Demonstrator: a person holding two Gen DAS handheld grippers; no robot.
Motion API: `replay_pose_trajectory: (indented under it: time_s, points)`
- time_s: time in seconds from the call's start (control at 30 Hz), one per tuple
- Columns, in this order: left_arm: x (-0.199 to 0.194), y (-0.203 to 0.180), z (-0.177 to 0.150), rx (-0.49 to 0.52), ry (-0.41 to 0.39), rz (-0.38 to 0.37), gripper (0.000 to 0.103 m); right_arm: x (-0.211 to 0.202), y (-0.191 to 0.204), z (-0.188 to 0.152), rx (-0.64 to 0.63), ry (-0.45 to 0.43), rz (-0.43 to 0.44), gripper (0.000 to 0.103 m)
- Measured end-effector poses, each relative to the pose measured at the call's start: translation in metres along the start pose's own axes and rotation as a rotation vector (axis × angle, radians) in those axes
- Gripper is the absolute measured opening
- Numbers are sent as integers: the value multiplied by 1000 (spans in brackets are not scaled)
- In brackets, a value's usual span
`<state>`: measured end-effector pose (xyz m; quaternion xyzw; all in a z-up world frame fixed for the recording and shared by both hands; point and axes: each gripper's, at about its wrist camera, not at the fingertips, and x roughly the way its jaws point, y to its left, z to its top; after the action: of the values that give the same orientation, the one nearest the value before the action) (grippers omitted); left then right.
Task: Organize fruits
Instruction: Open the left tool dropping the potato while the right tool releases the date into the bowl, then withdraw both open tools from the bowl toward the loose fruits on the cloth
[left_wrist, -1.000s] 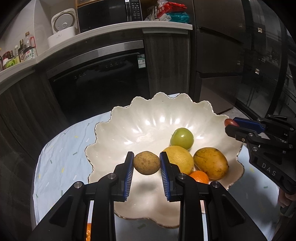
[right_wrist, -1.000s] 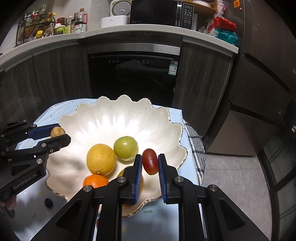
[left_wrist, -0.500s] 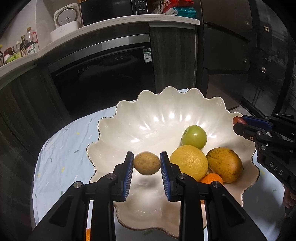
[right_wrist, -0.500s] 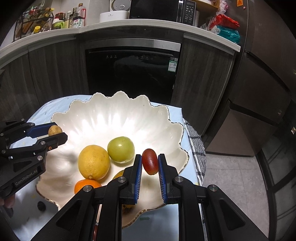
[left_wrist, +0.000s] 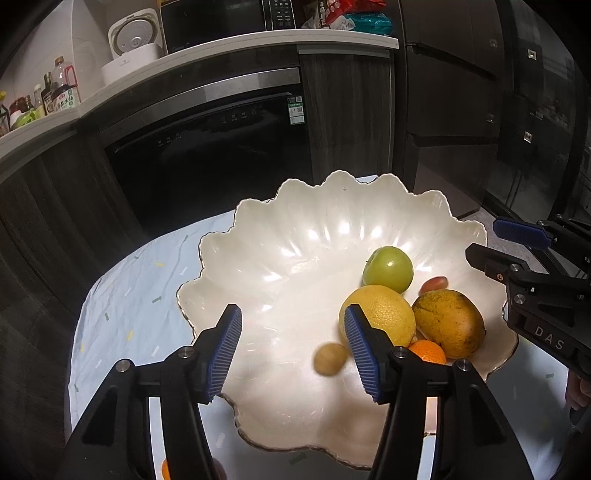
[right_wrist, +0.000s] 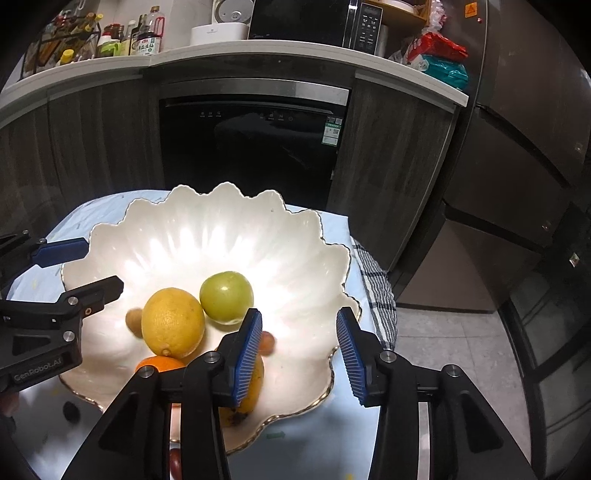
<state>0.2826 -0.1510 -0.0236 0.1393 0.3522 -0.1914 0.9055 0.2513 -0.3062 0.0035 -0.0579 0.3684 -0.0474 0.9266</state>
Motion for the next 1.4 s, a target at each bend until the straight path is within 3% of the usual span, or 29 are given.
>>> replay_pose_trajectory:
  time_s: [0.13, 0.2, 0.77, 1.4]
  points:
    - [-4, 1, 0, -4, -7, 8, 63, -5, 0, 0, 4, -16, -13, 58]
    - [-7, 1, -1, -4, -8, 15, 64, -8, 1, 0, 1, -22, -16, 59]
    - [-36, 2, -11, -12, -33, 26, 73, -31, 10, -7, 31, -34, 7, 63]
    - [-73, 4, -28, -23, -62, 26, 73, -65, 22, -19, 51, -56, 31, 63]
